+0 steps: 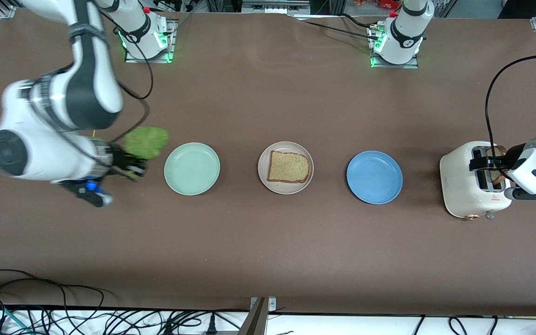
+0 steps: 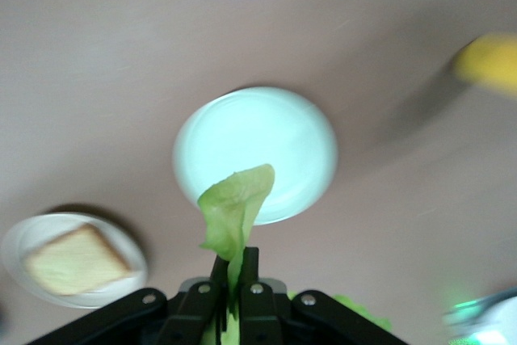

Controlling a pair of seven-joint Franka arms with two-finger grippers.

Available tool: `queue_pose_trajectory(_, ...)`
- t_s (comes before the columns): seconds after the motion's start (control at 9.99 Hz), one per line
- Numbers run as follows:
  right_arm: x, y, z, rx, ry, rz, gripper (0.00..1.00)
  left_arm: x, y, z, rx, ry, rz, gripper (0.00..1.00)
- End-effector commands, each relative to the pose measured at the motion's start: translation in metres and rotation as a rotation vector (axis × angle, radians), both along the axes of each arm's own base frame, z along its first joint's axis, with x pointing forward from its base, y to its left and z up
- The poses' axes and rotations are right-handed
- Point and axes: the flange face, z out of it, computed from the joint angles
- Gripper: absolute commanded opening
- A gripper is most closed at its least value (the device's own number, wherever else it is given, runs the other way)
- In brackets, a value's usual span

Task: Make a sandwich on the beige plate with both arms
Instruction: 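Carry the lettuce onto the bread on the beige plate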

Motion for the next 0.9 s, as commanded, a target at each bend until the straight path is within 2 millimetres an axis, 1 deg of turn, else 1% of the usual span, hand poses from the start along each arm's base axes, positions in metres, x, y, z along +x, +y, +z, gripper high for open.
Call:
queue_pose_trajectory(0.0,-0.004,0.075,-0.028,0.082,0.010,-0.205,0.00,0.001,-0.001,0.002,0.032,0.011,-0.004,1.00)
queue_pose_trajectory(0.1,-0.008,0.103,-0.046,0.135,0.036,-0.267,0.00,0.001,-0.002,0.002,0.032,0.011,-0.007,1.00)
queue_pose_trajectory(0.2,-0.008,0.122,-0.063,0.170,0.042,-0.317,0.00,0.002,-0.003,0.002,0.032,0.011,-0.007,1.00)
queue_pose_trajectory(0.3,-0.012,0.147,-0.082,0.214,0.055,-0.365,0.00,0.002,-0.003,0.002,0.032,0.011,-0.007,1.00)
queue_pose_trajectory(0.4,-0.015,0.169,-0.105,0.250,0.059,-0.416,0.00,0.002,-0.003,0.002,0.032,0.011,-0.007,1.00)
queue_pose_trajectory(0.5,-0.017,0.186,-0.128,0.272,0.040,-0.456,0.00,0.002,-0.003,0.001,0.032,0.012,-0.008,1.00)
queue_pose_trajectory(0.6,-0.021,0.202,-0.147,0.293,0.019,-0.484,0.00,0.001,-0.003,0.001,0.033,0.014,-0.009,1.00)
queue_pose_trajectory(0.8,-0.030,0.225,-0.170,0.326,0.005,-0.535,0.00,0.001,-0.003,0.001,0.033,0.014,-0.009,1.00)
